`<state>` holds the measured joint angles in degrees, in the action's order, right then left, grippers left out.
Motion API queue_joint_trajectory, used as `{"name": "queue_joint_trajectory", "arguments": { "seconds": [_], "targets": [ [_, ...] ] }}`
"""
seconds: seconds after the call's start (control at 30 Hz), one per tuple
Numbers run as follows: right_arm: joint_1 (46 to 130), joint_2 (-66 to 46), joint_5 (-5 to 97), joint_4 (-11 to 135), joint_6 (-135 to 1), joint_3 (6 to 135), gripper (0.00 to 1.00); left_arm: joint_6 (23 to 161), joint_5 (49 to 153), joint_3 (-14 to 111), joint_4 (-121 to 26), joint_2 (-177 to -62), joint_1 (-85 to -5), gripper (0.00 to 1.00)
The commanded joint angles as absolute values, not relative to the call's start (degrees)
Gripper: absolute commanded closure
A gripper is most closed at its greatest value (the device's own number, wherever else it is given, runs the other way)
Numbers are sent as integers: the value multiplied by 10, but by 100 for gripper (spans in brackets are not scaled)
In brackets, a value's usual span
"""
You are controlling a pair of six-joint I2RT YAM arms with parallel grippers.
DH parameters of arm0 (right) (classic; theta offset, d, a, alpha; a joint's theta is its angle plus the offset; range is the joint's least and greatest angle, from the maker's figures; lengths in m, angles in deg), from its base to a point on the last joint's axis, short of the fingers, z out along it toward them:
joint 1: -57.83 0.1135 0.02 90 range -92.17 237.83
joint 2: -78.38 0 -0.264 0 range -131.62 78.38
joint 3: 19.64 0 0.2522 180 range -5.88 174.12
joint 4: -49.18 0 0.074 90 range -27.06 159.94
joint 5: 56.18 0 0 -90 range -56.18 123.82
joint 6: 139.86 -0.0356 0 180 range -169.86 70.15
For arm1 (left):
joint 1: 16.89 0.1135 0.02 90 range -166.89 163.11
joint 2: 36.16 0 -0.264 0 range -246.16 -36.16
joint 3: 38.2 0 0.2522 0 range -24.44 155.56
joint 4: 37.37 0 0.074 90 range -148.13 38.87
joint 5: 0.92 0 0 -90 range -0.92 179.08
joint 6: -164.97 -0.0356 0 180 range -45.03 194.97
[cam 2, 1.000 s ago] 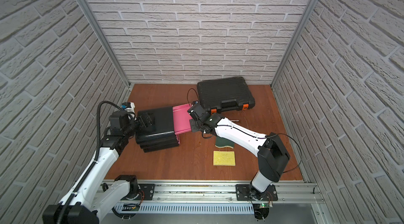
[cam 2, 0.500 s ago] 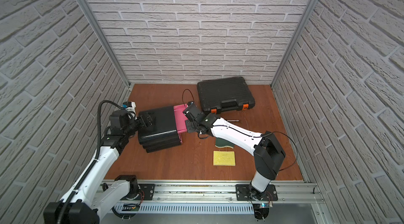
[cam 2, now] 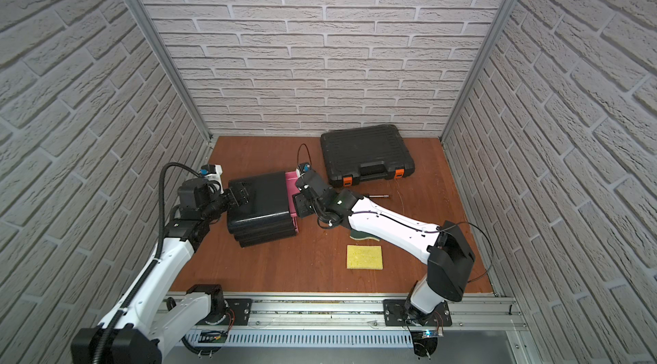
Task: Take the sponge out of the drawer
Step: Close the drawer of the storage box.
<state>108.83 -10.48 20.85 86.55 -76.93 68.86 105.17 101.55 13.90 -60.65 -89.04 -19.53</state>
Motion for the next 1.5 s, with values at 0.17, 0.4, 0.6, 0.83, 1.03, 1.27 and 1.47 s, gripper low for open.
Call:
{"name": "queue_joint_trajectory", "arguments": {
  "seconds": [0.17, 0.4, 0.6, 0.83, 1.03, 1.27, 1.47],
  "targets": [
    [1086, -6, 77, 874, -754, 619, 11, 1093, 984, 139, -624, -817, -207, 2],
    [1085, -45, 100, 860, -740, 613, 10, 1108, 957, 113, -645, -797, -232, 2],
    [1085, -79, 144, 844, -726, 617, 10, 1106, 961, 116, -644, -814, -239, 2],
    [1084, -107, 196, 812, -716, 616, 10, 1099, 1004, 120, -609, -856, -236, 2],
    [1084, -153, 273, 753, -717, 627, 9, 1099, 1050, 141, -570, -901, -223, 2],
    [1086, -182, 310, 706, -727, 635, 9, 1102, 1100, 163, -525, -962, -199, 2],
    [1088, -223, 320, 697, -725, 683, 9, 1097, 1108, 188, -509, -1000, -188, 2]
  ]
}}
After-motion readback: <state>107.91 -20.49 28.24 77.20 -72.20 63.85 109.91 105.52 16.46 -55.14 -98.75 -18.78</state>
